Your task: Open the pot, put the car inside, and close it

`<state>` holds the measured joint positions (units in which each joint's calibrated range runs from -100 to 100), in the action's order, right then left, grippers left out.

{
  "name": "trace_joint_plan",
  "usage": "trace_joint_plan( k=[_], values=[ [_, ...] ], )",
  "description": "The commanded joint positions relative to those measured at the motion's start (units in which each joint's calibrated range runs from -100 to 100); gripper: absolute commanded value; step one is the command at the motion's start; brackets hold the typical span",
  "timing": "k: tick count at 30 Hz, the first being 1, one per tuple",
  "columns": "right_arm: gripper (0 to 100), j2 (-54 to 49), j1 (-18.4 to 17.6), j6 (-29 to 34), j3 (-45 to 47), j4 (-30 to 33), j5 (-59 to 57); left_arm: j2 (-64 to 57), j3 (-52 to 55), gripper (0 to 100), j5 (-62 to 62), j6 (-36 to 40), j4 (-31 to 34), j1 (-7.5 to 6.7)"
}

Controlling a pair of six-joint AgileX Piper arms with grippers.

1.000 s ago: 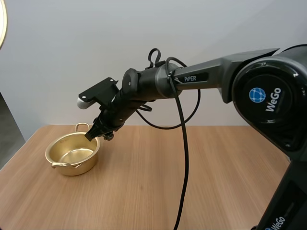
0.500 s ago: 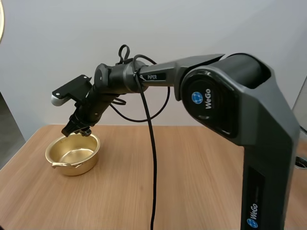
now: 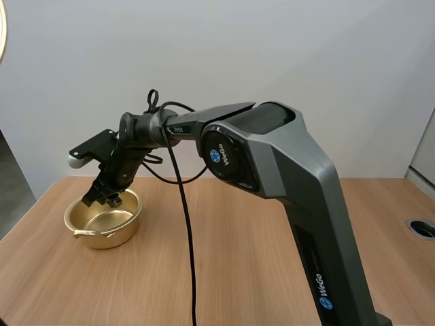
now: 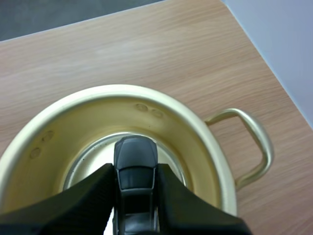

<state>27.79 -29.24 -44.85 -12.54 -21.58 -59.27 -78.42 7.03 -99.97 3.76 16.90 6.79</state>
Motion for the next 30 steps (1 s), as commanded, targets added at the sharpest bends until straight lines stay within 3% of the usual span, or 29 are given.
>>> trace_joint_plan(
  k=[1, 15, 21, 24, 27, 30],
  values=[
    [0, 1.0, 0.0, 0.1, 0.0, 0.1, -0.3, -0.1, 0.0, 0, 0.0, 0.0, 0.0, 0.03],
    [0, 2.4, 0.0, 0.5, 0.0, -2.1, -0.7, -0.1, 0.0, 0, 0.0, 0.0, 0.0, 0.03],
    [0, 2.4, -0.6, 4.3, 0.0, 2.5, -0.7, -0.1, 0.0, 0, 0.0, 0.0, 0.0, 0.03],
    [36, 2.4, -1.5, 4.6, 0.0, 4.3, -0.7, -0.1, 0.0, 0, 0.0, 0.0, 0.0, 0.03],
    [100, 2.4, -2.5, 3.1, 0.0, 4.7, -0.7, -0.1, 0.0, 0, 0.0, 0.0, 0.0, 0.03],
    [100, 2.4, -3.6, 0.5, 0.0, 5.0, -0.7, -0.1, 0.0, 0, 0.0, 0.0, 0.0, 0.03]
  ],
)
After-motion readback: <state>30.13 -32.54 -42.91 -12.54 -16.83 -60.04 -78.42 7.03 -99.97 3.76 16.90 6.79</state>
